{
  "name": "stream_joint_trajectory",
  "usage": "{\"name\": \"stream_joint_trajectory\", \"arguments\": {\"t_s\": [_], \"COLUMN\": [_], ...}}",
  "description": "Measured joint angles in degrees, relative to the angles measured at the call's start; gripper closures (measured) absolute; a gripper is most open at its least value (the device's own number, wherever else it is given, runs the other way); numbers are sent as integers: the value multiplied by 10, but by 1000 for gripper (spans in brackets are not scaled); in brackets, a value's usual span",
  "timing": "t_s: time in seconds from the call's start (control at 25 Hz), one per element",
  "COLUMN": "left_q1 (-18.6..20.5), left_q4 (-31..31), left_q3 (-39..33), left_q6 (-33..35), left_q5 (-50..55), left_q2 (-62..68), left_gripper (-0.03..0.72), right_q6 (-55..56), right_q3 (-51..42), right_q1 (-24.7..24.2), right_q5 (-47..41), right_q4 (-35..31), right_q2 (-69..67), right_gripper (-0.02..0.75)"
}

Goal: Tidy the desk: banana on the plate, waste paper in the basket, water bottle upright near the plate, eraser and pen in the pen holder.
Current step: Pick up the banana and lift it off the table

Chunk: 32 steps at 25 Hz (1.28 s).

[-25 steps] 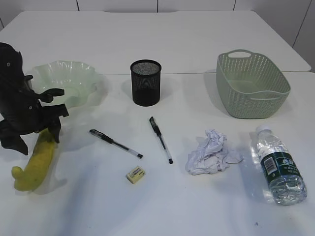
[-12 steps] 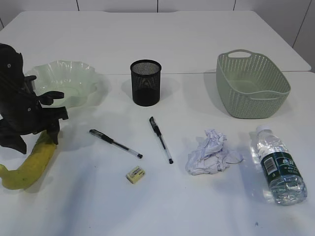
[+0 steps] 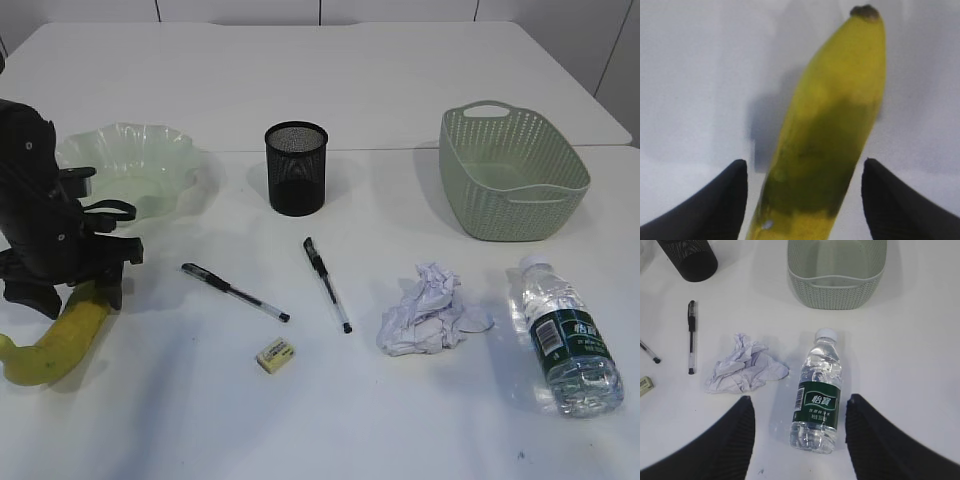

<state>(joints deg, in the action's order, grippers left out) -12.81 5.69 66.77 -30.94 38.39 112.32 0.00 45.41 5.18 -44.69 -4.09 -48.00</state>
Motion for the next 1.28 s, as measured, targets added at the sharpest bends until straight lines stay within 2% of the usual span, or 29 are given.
{"name": "stream_joint_trajectory", "arguments": {"t_s": [0.4, 0.64, 1.04, 1.16, 1.28], "left_q1": [0, 0, 0, 0, 0], "left_q4": [-10, -10, -35, -35, -38], "left_q3": [0, 0, 4, 36, 102], "left_q6": [13, 13, 14, 14, 14], "left_q5": [-5, -5, -2, 1, 3], "left_q2": [10, 12, -4, -17, -17], "left_gripper": [283, 372, 379, 378, 374], "right_q6": [0, 0, 0, 0, 0], "right_q3": [0, 0, 0, 0, 0], "right_q1": [0, 0, 0, 0, 0], "right_q5": [1, 1, 1, 2, 3], "right_q4": [0, 0, 0, 0, 0], "right_q2": [0, 0, 0, 0, 0], "right_gripper": [307, 307, 307, 307, 307]}}
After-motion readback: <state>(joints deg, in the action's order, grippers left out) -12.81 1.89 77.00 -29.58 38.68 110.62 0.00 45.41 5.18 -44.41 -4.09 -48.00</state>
